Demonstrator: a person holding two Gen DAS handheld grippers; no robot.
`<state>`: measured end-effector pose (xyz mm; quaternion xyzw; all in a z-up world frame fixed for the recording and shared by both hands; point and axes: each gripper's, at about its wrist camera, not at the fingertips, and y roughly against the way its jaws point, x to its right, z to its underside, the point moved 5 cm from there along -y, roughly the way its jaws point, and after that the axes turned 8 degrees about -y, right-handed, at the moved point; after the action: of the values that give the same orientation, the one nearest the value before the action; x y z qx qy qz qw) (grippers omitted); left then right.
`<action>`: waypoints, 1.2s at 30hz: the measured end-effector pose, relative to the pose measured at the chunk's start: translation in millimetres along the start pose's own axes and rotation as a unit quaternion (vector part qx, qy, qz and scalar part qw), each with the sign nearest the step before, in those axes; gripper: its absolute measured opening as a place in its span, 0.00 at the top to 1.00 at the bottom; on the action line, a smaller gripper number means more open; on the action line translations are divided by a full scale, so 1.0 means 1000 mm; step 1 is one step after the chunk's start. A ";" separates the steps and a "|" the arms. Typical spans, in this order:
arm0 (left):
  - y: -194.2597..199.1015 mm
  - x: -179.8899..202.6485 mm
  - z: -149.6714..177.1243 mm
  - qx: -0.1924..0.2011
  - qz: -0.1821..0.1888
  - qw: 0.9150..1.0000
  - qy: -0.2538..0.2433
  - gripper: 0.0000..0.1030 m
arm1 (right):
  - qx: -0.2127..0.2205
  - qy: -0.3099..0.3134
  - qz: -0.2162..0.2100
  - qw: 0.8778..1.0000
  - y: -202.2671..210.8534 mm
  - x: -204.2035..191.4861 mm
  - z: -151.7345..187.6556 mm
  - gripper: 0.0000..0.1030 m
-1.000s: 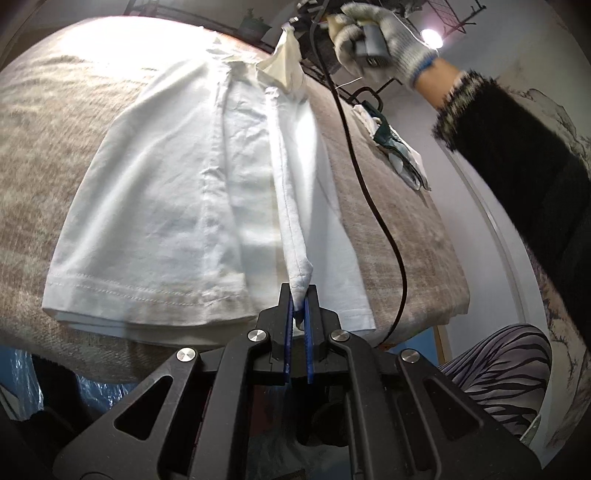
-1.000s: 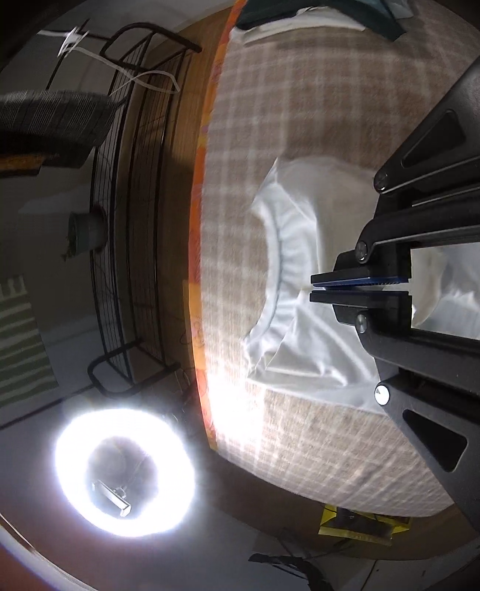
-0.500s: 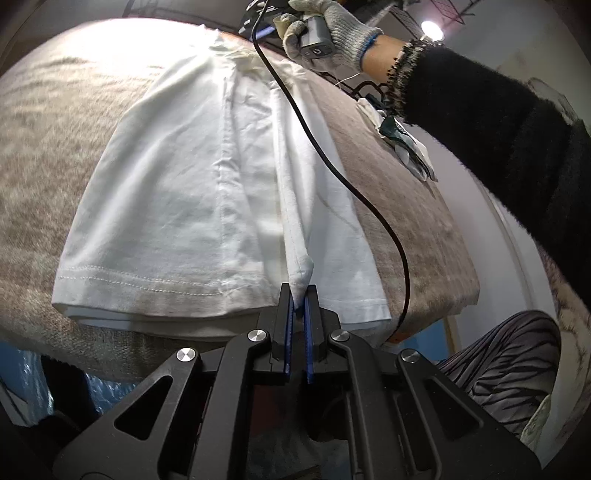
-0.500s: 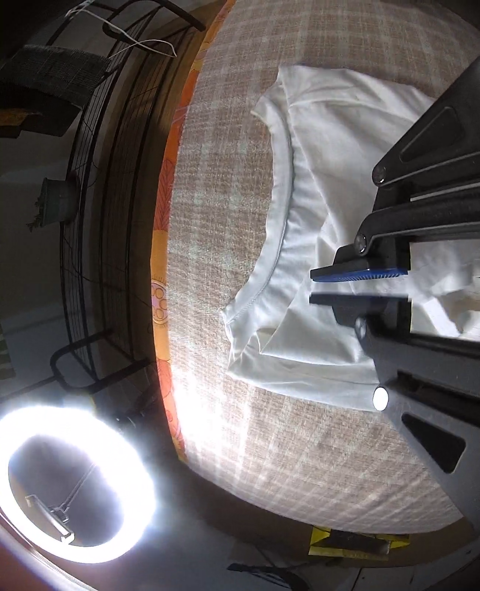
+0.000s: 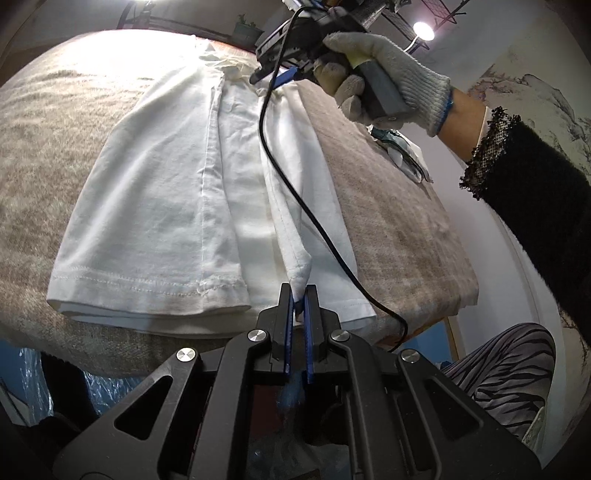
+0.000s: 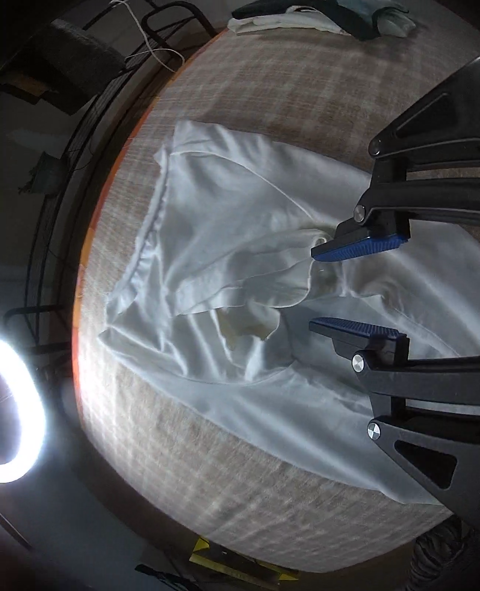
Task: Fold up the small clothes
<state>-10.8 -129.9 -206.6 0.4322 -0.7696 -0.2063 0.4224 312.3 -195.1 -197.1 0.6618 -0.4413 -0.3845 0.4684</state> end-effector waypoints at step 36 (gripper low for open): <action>0.082 -0.085 -0.017 -0.062 -0.069 0.996 0.005 0.71 | 0.075 -0.118 -0.164 0.977 0.139 0.041 0.230 0.61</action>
<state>-14.0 -12.8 -180.9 0.4583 -0.7213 -0.2798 0.4374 81.6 -321.9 -128.8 0.7086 -0.4063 -0.4972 0.2927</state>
